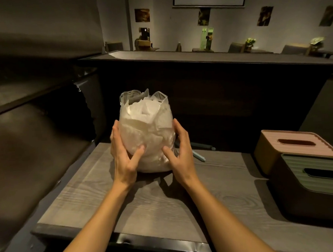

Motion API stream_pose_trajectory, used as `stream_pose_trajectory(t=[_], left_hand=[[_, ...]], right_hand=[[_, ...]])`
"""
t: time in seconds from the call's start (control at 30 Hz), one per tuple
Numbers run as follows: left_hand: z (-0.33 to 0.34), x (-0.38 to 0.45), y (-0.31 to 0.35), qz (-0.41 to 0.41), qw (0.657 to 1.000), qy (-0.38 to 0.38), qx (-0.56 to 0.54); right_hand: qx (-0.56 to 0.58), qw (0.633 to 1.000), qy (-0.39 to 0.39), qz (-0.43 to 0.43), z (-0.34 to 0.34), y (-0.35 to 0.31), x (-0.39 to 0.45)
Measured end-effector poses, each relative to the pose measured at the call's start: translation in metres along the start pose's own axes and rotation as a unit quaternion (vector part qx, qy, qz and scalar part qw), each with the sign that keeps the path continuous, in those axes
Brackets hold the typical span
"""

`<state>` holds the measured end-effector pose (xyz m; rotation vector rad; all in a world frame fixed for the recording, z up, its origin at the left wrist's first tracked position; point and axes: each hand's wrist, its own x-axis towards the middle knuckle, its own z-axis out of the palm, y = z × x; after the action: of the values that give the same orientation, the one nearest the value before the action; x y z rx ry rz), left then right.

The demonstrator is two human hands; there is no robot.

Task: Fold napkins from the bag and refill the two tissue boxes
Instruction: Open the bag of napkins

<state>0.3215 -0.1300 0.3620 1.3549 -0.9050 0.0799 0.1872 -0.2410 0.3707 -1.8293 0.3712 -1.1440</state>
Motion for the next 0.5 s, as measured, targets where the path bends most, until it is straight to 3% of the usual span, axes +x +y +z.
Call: stream_pose_trajectory(t=[0.3, 0.5], left_hand=[[-0.004, -0.003, 0.007, -0.019, 1.000, 0.000, -0.004], [-0.012, 0.005, 0.015, -0.017, 0.998, 0.010, 0.060]], right_hand=[[-0.007, 0.999, 0.030, 0.019, 0.000, -0.010, -0.002], [-0.103, 0.993, 0.013, -0.057, 0.012, -0.026, 0.007]])
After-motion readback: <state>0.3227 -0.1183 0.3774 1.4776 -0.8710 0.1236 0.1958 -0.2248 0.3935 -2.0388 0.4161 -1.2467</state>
